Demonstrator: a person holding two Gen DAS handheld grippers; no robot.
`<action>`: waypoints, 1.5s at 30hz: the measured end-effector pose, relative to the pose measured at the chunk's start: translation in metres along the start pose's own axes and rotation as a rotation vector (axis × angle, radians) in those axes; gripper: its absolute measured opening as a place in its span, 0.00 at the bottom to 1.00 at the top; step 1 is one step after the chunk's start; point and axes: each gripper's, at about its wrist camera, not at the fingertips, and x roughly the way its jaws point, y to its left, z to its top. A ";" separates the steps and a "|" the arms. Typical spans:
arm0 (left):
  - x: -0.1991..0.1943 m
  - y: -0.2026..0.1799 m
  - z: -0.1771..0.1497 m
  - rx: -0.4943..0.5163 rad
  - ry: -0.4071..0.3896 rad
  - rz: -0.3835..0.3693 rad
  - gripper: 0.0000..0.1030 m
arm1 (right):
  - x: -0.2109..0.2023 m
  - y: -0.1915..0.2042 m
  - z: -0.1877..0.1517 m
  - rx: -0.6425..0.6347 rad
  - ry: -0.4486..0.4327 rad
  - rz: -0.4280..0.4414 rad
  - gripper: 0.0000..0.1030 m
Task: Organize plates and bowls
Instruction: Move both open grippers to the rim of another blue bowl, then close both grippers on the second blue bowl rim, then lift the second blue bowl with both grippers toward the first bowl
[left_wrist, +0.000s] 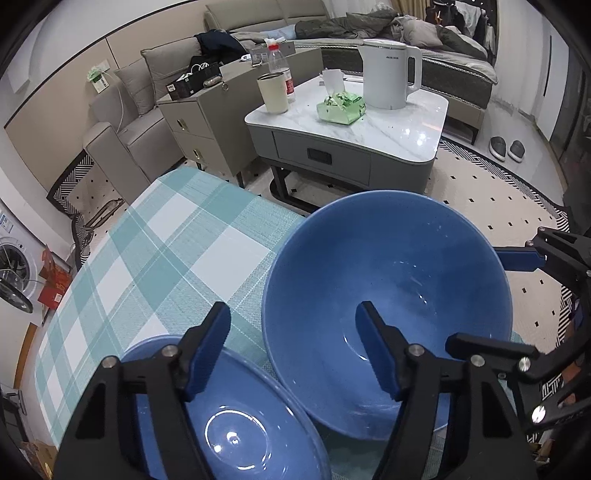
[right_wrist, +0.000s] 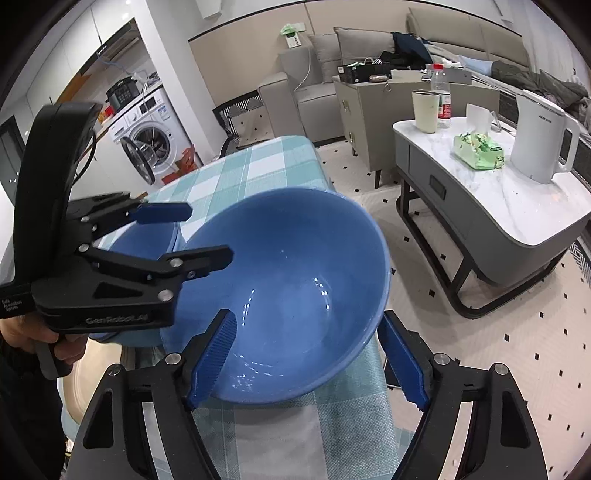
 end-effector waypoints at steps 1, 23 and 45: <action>0.001 -0.001 0.000 0.002 0.005 -0.002 0.61 | 0.001 0.001 0.000 -0.003 0.005 0.002 0.76; 0.011 -0.005 0.000 0.012 0.045 0.016 0.42 | 0.001 -0.001 -0.004 -0.018 0.023 -0.008 0.63; 0.018 -0.019 0.000 0.024 0.074 -0.004 0.42 | 0.000 -0.012 -0.006 -0.005 0.036 -0.023 0.63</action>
